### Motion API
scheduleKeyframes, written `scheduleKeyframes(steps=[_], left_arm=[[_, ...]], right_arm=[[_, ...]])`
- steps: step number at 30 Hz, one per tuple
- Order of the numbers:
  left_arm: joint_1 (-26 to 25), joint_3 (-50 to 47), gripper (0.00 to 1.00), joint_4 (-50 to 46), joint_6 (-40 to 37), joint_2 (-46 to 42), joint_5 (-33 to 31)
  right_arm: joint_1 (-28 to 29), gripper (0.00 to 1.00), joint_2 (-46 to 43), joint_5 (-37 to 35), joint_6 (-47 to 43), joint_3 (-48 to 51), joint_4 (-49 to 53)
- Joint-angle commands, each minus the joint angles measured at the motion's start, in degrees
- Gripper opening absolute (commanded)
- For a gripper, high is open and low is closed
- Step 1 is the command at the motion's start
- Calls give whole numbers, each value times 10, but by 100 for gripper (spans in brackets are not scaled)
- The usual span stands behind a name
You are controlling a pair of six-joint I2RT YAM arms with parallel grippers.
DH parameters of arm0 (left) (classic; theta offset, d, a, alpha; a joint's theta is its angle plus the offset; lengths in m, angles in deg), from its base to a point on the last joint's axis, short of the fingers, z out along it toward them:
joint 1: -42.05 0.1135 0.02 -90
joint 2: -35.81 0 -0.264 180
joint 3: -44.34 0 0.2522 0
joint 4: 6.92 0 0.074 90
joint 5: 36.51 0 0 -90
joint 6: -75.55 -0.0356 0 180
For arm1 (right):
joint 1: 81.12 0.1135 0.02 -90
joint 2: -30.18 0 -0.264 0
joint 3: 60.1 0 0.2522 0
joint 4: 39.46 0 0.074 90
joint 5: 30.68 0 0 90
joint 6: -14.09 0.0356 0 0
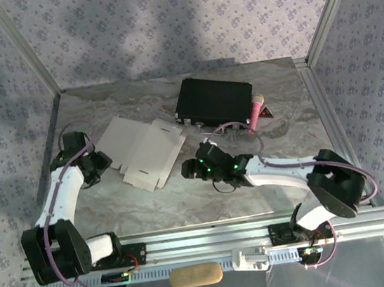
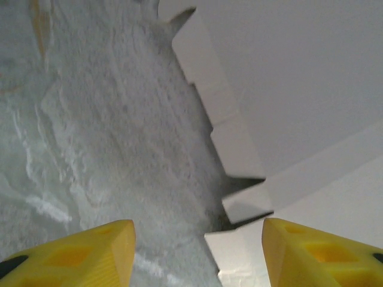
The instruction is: Fold the paper box
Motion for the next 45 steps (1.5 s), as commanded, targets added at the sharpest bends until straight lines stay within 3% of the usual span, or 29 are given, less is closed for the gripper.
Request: scheduleKeyframes(steps=[1, 4, 12, 29, 32, 36, 39, 43, 45], left_arm=[[17, 34, 57, 44, -16, 36, -7], [40, 54, 55, 57, 2, 81, 1], [44, 58, 52, 95, 22, 169, -8], [27, 13, 45, 134, 21, 207, 1], [22, 9, 43, 135, 22, 207, 2], [19, 2, 43, 133, 21, 195, 0], [13, 2, 40, 119, 19, 165, -10], [-14, 3, 53, 78, 20, 46, -56], [-52, 10, 61, 52, 15, -41, -90]], right_arm=[[-30, 75, 61, 48, 56, -21, -92], [-45, 71, 125, 81, 83, -42, -159], [-50, 60, 252, 108, 135, -130, -206], [-57, 54, 315, 119, 221, -109, -357], [-57, 47, 320, 119, 227, -104, -394], [-57, 19, 333, 124, 240, -106, -440], [-54, 3, 325, 112, 247, -106, -443], [-48, 0, 298, 94, 246, -104, -434], [-43, 0, 276, 85, 243, -105, -419]])
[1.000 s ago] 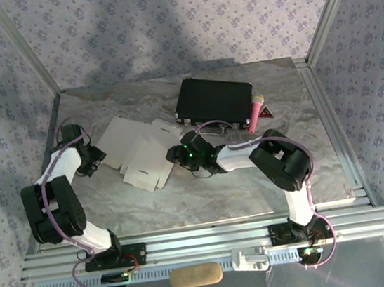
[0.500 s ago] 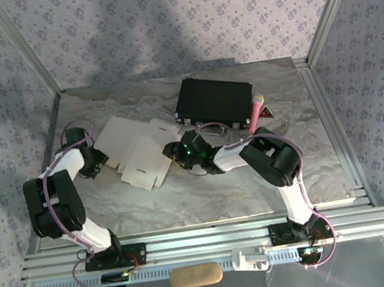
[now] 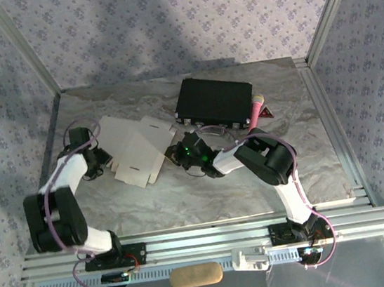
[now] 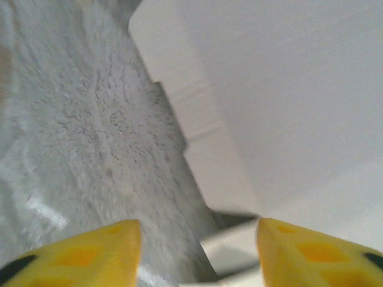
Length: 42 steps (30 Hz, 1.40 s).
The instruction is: Fold the paper box
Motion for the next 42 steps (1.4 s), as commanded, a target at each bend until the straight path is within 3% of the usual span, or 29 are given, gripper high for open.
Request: scheduleKeyframes(steps=[1, 3, 5, 9, 11, 14, 16, 22, 30, 42], left_arm=[[-57, 22, 63, -56, -11, -144, -66], [-113, 44, 71, -83, -22, -194, -105], [-150, 68, 71, -128, -30, -207, -132], [-154, 73, 69, -148, -35, -185, -113], [-124, 77, 66, -145, -37, -156, -97], [-25, 77, 57, -111, -23, -100, 12], [14, 96, 51, -89, -15, -60, 26], [49, 153, 47, -55, -8, 93, 21], [81, 193, 47, -31, -1, 223, 1], [89, 172, 47, -16, 8, 270, 10]], right_arm=[[11, 0, -53, -27, 2, 0, 10], [15, 0, -80, -35, -11, -12, 49], [18, 0, -102, -44, -25, -28, 119], [21, 1, -117, -63, -18, -16, 171], [23, 18, -117, -66, -14, -6, 170], [26, 39, -112, -62, -20, -6, 173], [25, 44, -105, -56, -24, -11, 178], [9, 55, -68, -22, -18, -9, 145], [-10, 56, -35, 9, -15, -9, 116], [-19, 53, 20, 18, -8, -52, 67]])
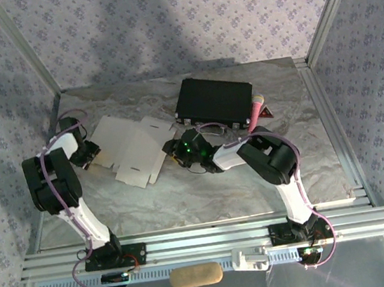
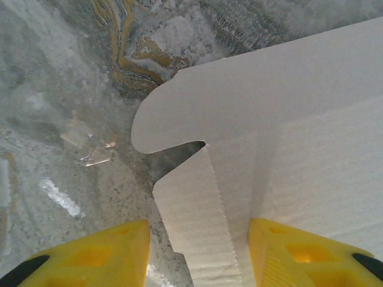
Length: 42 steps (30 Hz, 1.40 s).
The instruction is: Fold the paper box
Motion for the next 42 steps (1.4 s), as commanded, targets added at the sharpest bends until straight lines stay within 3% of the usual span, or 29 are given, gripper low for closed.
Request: scheduleKeyframes(steps=[1, 12, 25, 31, 36, 42], left_arm=[[4, -9, 47, 2, 10, -5, 6], [-1, -12, 46, -4, 5, -11, 19], [-14, -6, 46, -8, -3, -4, 22], [-16, -6, 44, -10, -6, -6, 22], [-28, -18, 46, -4, -1, -60, -1], [-85, -57, 57, 27, 13, -261, -27]], right_arm=[[-3, 53, 23, 5, 2, -24, -13], [-2, 51, 37, 5, 5, -59, 7], [7, 44, 59, 16, -13, -72, -55], [10, 32, 69, 3, -1, -91, -58], [11, 1, 46, -20, 8, -84, -54], [20, 0, -13, -57, 11, -60, -29]])
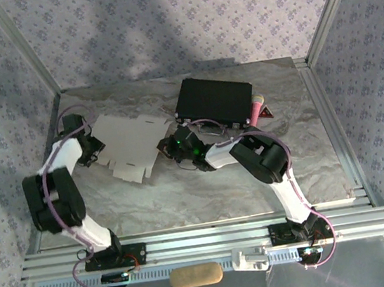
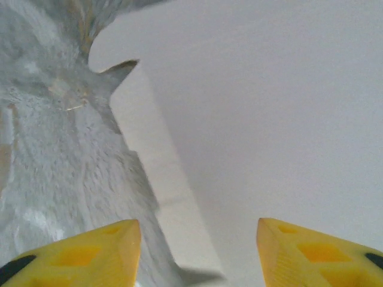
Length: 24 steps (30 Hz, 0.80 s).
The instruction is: Fold the paper box
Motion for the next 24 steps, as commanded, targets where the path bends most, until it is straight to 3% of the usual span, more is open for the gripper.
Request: scheduleKeyframes(steps=[1, 7, 12, 16, 19, 22, 24], left_arm=[[-47, 7, 58, 14, 2, -120, -21], [-244, 52, 62, -42, -74, -264, -155], [-399, 55, 63, -50, -168, -337, -197], [-572, 48, 62, -57, -266, -332, -355], [-687, 16, 60, -2, -350, -332, -483], [-749, -18, 62, 69, -436, -329, -572], [-753, -27, 63, 78, -451, -319, -603]], right_arm=[[7, 0, -59, -36, 5, 2, 16], [11, 0, -138, -56, 4, -33, 105], [0, 0, -191, -56, 1, -92, 234], [-13, 0, -217, -57, -1, -151, 329], [-30, 0, -222, -50, -4, -195, 380], [-44, 0, -220, -31, -3, -237, 425], [-51, 0, -222, -23, -4, -259, 448]])
